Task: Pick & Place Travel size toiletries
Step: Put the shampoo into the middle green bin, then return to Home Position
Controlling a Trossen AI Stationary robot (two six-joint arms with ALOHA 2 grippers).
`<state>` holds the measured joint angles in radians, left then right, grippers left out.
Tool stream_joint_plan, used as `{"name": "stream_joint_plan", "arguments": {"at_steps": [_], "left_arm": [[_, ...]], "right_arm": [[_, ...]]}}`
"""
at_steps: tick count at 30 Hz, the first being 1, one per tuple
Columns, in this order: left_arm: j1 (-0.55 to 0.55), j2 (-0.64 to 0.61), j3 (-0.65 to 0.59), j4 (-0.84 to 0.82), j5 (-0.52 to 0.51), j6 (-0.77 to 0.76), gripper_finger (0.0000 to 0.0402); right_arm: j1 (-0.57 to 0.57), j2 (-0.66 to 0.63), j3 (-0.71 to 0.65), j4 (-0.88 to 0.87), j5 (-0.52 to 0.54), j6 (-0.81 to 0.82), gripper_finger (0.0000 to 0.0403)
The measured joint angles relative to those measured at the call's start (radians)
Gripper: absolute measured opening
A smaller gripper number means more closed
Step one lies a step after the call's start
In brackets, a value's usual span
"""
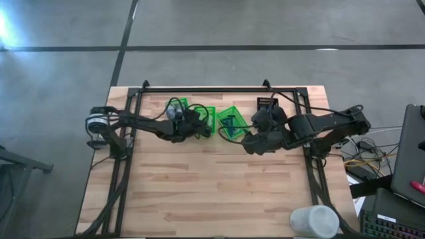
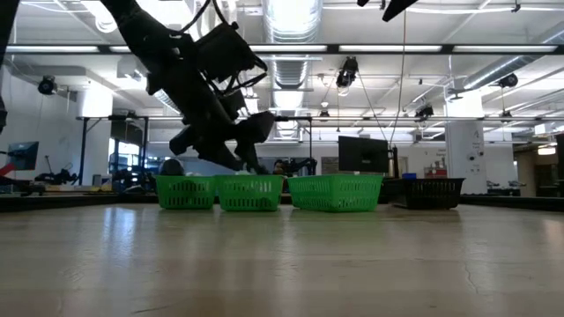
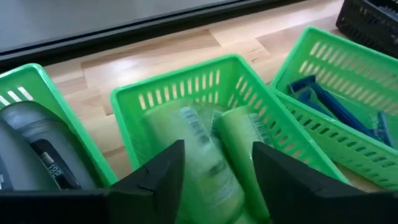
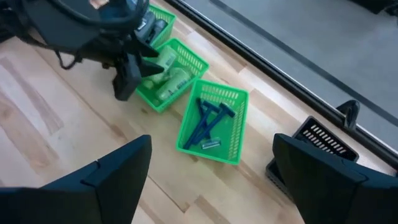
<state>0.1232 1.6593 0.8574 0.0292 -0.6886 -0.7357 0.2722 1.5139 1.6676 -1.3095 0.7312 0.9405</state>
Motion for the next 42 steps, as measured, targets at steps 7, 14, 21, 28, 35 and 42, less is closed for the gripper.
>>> {"name": "stream_joint_plan", "arguments": {"at_steps": [7,14,21,28,35,42], "left_arm": [[-0.008,-0.128,0.000,-0.077,0.134,-0.001,0.0246],[-0.072,-0.357,0.000,-0.133,0.319,0.165,0.0253],[-0.140,-0.570,-0.050,-0.109,0.547,0.264,0.0252],[-0.157,-0.711,-0.157,-0.050,0.618,0.130,0.0252],[-0.162,-0.821,-0.283,-0.001,0.604,-0.073,0.0252],[-0.087,-0.813,-0.392,0.470,0.679,0.153,0.0252]], "right_arm": [[0.000,-0.001,0.000,-0.021,-0.017,-0.003,0.0348],[0.000,-0.017,-0.002,-0.016,-0.160,-0.121,0.0350],[-0.033,-0.167,-0.230,0.356,-0.398,-0.319,0.0323],[-0.098,-0.334,-0.594,0.888,-0.579,-0.367,0.0286],[-0.175,-0.491,-0.776,0.770,-0.423,-0.307,0.0255],[-0.229,-0.581,-0.843,1.077,-0.572,-0.417,0.0233]]}}
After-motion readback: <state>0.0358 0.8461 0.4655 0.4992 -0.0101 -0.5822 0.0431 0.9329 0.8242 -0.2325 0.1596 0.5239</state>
